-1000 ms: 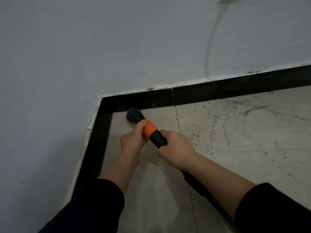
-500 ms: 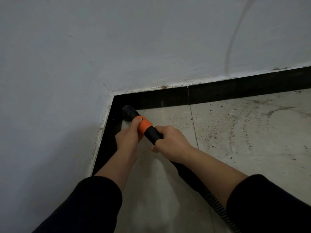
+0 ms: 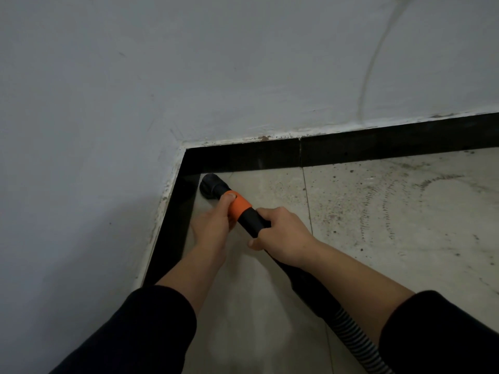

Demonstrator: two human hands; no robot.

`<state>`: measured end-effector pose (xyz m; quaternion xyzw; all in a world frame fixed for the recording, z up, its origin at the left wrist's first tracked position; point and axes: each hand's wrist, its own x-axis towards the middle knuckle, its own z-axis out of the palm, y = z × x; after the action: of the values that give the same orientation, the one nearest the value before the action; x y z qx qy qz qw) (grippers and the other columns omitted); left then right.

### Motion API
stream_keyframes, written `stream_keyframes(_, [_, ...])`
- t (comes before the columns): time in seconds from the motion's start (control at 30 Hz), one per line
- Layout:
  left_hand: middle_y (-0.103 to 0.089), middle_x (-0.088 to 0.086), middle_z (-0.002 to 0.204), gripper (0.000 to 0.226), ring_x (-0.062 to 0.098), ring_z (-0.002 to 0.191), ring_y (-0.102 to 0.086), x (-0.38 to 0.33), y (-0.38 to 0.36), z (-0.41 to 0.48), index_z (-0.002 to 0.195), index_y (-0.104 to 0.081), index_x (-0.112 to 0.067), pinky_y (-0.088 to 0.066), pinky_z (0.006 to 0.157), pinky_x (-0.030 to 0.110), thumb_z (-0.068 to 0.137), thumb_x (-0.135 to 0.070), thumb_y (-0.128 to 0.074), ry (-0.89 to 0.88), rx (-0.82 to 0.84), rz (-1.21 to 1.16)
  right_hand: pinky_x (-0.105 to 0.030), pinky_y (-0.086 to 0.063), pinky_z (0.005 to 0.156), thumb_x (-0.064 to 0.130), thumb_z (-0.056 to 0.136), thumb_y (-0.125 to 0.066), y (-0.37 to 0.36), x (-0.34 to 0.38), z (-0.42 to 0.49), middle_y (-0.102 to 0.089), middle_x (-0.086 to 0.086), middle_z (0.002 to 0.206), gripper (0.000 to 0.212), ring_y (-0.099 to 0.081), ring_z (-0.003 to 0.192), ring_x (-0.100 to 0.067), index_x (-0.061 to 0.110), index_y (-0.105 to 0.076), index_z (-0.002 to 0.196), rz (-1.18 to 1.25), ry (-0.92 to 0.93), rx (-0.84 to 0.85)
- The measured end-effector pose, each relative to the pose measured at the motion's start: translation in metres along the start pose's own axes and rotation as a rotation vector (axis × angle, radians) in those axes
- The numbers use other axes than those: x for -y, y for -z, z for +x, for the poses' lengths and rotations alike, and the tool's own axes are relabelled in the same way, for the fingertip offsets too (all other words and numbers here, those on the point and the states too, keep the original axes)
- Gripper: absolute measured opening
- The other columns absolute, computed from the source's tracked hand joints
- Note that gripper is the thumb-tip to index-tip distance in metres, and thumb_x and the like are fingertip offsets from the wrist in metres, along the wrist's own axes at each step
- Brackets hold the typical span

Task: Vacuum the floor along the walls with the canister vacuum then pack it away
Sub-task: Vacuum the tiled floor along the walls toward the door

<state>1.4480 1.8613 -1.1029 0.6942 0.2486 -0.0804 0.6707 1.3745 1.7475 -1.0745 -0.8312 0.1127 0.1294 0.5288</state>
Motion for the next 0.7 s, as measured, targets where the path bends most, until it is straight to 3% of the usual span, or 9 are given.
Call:
stream_keyframes(0.23, [-0.069,0.012,0.092,0.024,0.021,0.087,-0.068,0.01,-0.001,-0.03,0.08,-0.063,-0.011,-0.055,0.088,0.036,0.079,-0.031,-0.077,0.026,0.042,0.012,-0.021,-0.039,0.054,0.009,0.08,-0.069,0.011,-0.007,-0.027,-0.055,0.0,0.072,0.018,-0.054,0.062,-0.014,0.016,-0.06,0.095,-0.004,-0.021,0.015])
stream_keyframes(0.4, [-0.066,0.009,0.088,0.023,0.019,0.085,-0.065,0.015,-0.005,-0.053,0.077,-0.06,-0.012,-0.055,0.086,0.034,0.081,-0.029,-0.075,0.022,0.043,0.016,-0.02,-0.036,0.051,0.01,0.079,-0.07,0.018,-0.014,-0.044,-0.053,0.001,0.07,0.018,-0.051,0.059,-0.012,0.018,-0.057,0.087,-0.049,-0.022,0.004])
stream_keyframes(0.53, [-0.066,0.008,0.086,0.023,0.017,0.08,-0.065,0.018,-0.012,-0.064,0.077,-0.061,-0.012,-0.054,0.084,0.033,0.081,-0.029,-0.076,0.027,0.061,0.027,-0.021,-0.04,0.053,0.009,0.079,-0.069,0.025,-0.02,-0.056,-0.056,-0.001,0.072,0.02,-0.052,0.06,-0.013,0.013,-0.062,0.097,-0.06,-0.033,-0.003])
stream_keyframes(0.7, [-0.066,0.007,0.085,0.023,0.018,0.082,-0.065,0.021,-0.026,-0.071,0.075,-0.06,-0.013,-0.054,0.083,0.033,0.08,-0.029,-0.077,0.033,0.085,0.014,-0.021,-0.04,0.051,0.008,0.079,-0.068,0.034,-0.026,-0.063,-0.054,-0.001,0.069,0.016,-0.051,0.058,-0.013,0.012,-0.059,0.092,-0.088,-0.048,-0.048])
